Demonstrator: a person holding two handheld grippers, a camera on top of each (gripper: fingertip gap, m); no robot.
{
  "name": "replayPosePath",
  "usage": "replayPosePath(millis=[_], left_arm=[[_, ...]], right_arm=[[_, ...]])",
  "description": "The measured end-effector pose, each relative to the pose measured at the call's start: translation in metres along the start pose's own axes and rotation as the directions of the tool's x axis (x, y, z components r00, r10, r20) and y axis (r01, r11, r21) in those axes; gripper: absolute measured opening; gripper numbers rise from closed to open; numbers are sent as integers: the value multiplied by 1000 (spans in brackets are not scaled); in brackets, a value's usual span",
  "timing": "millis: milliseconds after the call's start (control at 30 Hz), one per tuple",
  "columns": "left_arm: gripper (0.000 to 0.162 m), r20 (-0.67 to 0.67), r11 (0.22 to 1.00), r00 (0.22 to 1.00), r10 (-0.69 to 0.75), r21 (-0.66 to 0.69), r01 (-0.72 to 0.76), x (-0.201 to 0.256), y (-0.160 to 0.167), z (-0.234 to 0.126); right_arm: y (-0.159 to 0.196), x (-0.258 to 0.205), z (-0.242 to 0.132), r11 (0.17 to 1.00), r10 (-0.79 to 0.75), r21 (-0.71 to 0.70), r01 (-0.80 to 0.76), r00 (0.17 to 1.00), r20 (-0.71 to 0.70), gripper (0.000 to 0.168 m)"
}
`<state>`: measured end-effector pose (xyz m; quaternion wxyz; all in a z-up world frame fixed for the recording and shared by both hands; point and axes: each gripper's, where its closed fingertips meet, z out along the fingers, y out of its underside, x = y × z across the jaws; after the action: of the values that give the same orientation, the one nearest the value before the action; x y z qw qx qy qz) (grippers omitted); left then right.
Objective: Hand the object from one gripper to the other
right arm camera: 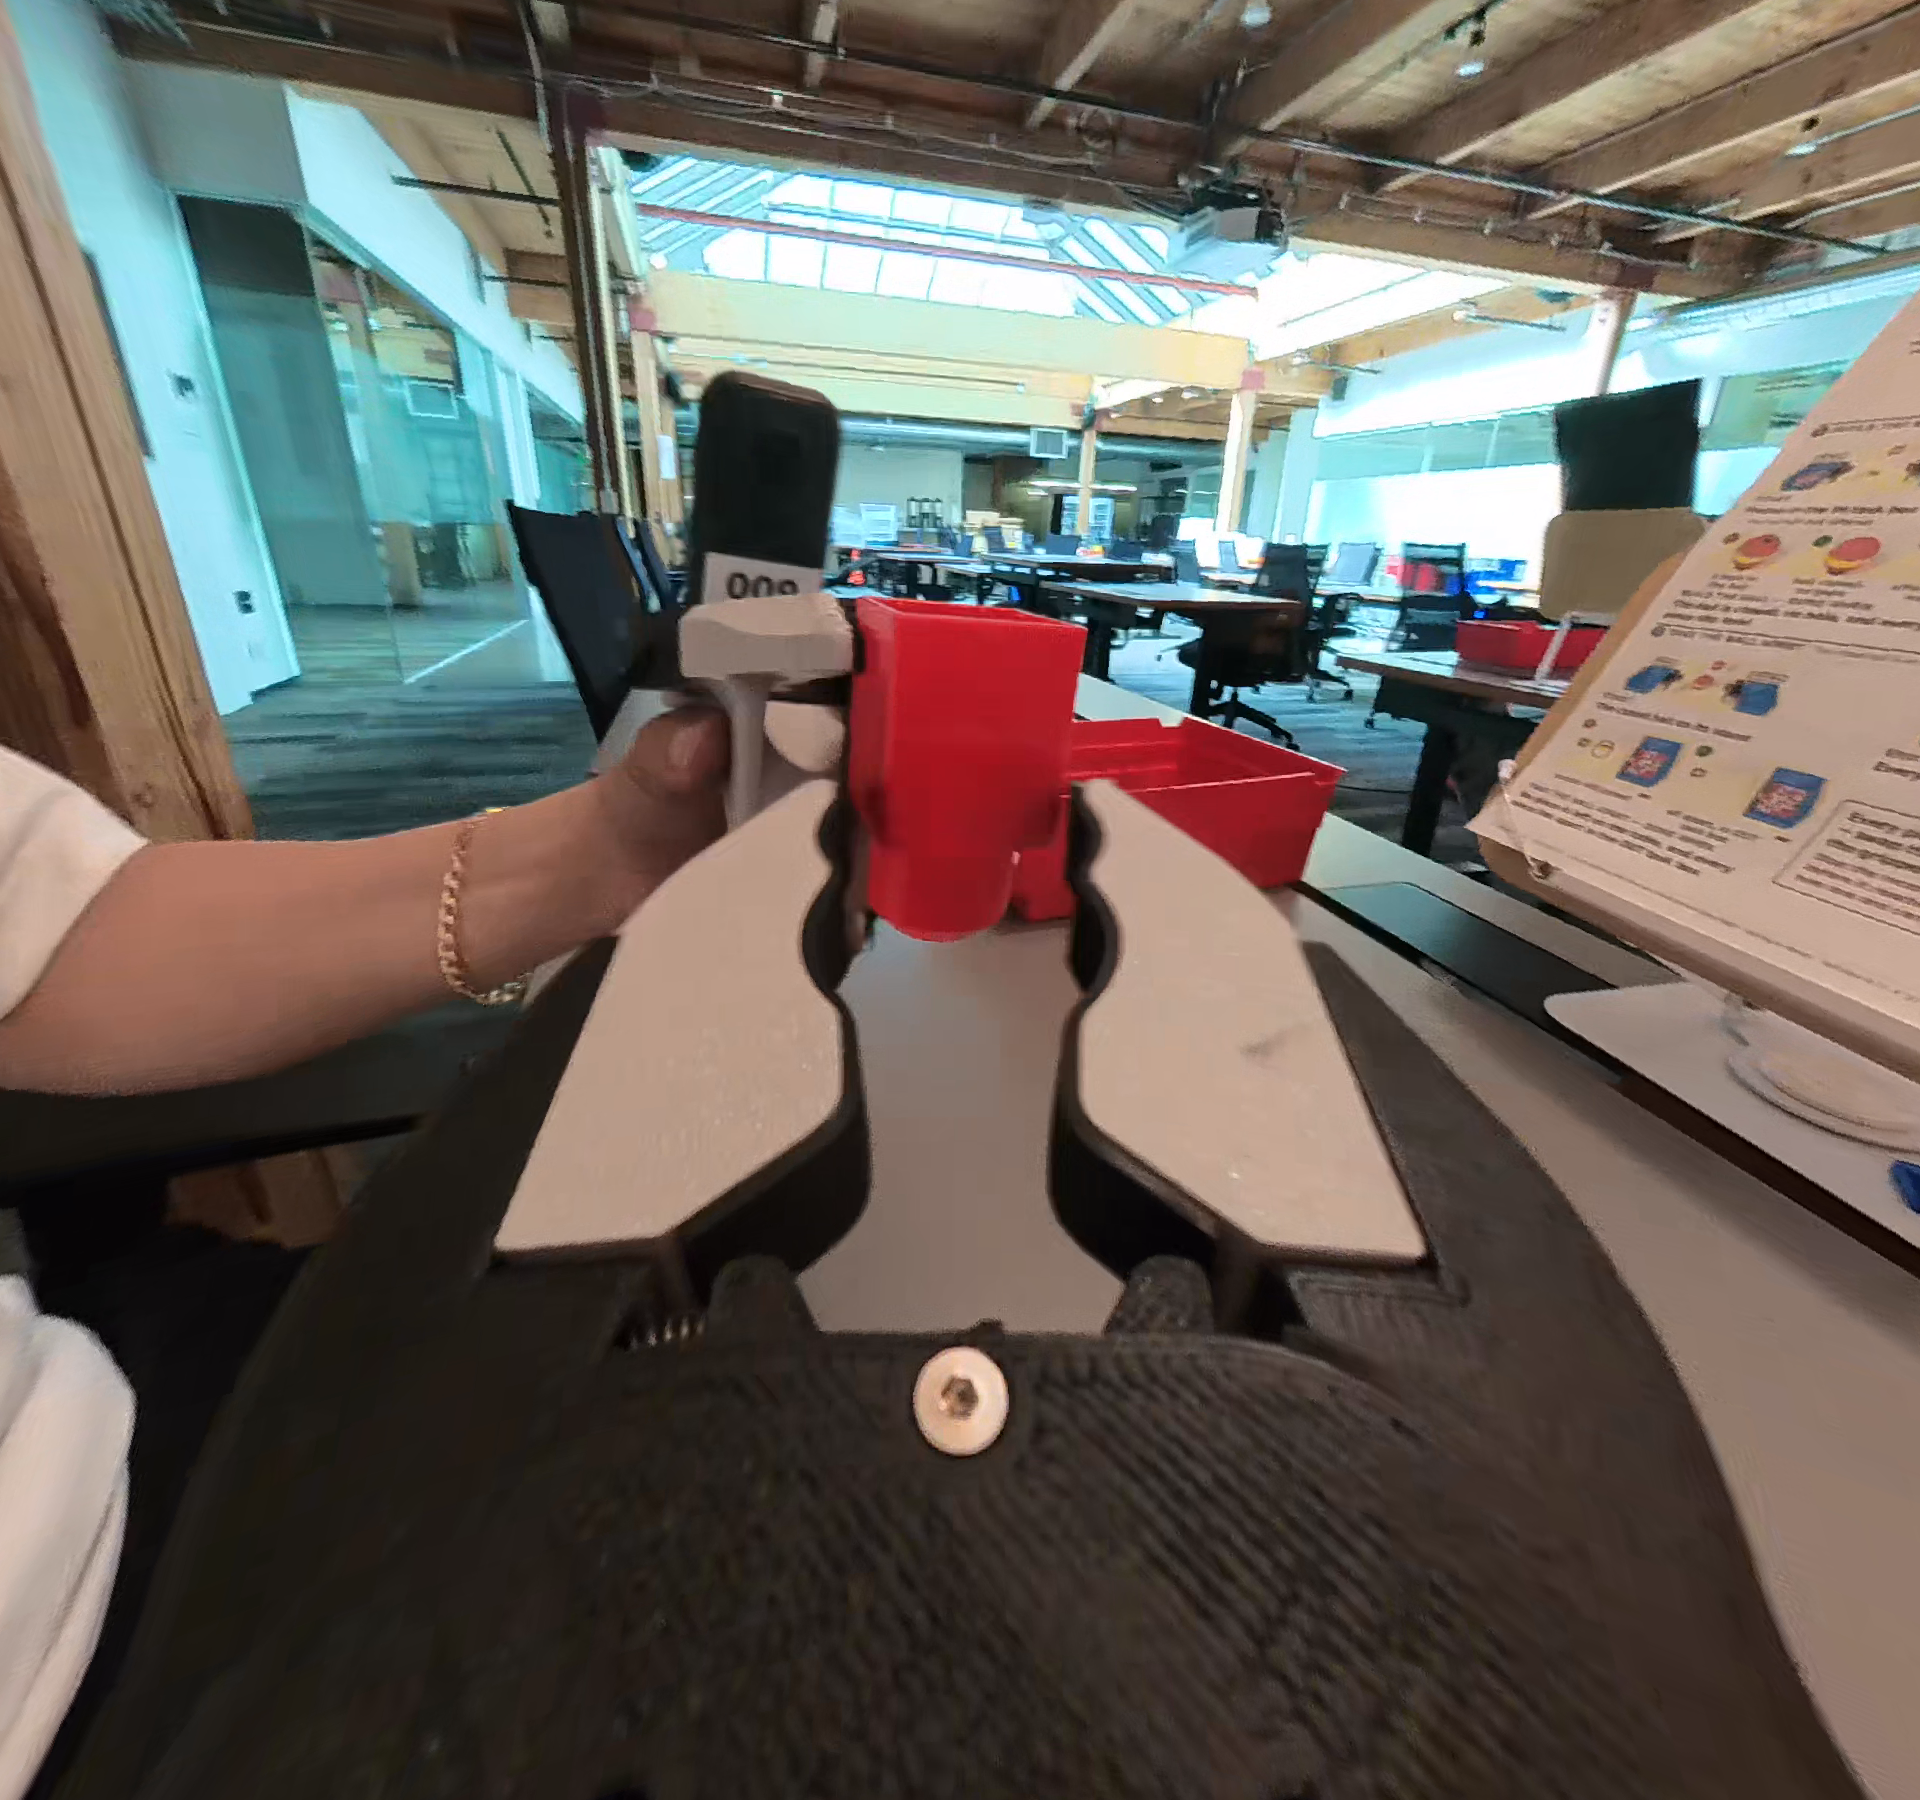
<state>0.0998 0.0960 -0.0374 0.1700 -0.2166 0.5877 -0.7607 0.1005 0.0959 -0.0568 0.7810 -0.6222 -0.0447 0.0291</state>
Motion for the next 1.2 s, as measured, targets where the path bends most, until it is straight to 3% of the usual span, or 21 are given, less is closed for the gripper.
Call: replayPosePath(millis=[67, 167, 300, 367, 467, 567, 633, 700, 833, 967, 1033, 1100, 1200], left_arm=[[31, -21, 1000, 999, -25, 16, 26, 1, 2, -2], [32, -32, 997, 999, -29, -77, 27, 1, 15, -7], [63, 18, 925, 988, 151, -354, -135, -8, 35, -13], [59, -28, 846, 970, 240, -484, -224, -6, 44, -14], [37, -119, 716, 940, 320, -620, -322, -3, 58, -15], [35, -152, 667, 933, 325, -663, -340, -4, 62, -15], [34, -123, 710, 938, 325, -623, -328, -6, 55, -12], [34, -52, 801, 956, 290, -533, -272, -9, 40, -8], [34, 19, 984, 998, 66, -167, -62, -5, 0, -3], [34, 5, 997, 999, -53, 58, 52, -5, -8, -8], [34, -3, 995, 998, -63, 83, 63, -4, -3, -8], [34, -1, 992, 998, -70, 108, 70, -5, -1, -8], [34, -9, 992, 998, -65, 111, 66, -3, 2, -8]], right_arm=[[2, -3, -1, 1000, -2, -24, 3, 1000, 24, 35], [12, -3, -5, 990, -44, -130, 49, 998, 45, 35], [33, 5, -11, 930, -184, -323, 176, 983, 5, 34], [41, 1, -11, 899, -223, -377, 221, 974, 38, 35], [51, -10, -8, 873, -229, -417, 252, 968, 104, 35], [56, -8, -9, 852, -256, -447, 273, 962, 99, 35], [49, -4, -8, 882, -243, -400, 248, 968, 64, 36], [36, 2, -8, 931, -199, -309, 192, 980, 10, 36], [16, 9, -9, 991, -47, -124, 45, 999, -15, 41], [-6, 4, -9, 997, 61, 48, -63, 998, 30, 41], [-11, 2, -9, 993, 78, 85, -81, 996, 41, 40], [-11, 1, -9, 994, 72, 82, -76, 996, 45, 27], [-10, 0, -11, 998, 38, 38, -40, 998, 54, 27]])
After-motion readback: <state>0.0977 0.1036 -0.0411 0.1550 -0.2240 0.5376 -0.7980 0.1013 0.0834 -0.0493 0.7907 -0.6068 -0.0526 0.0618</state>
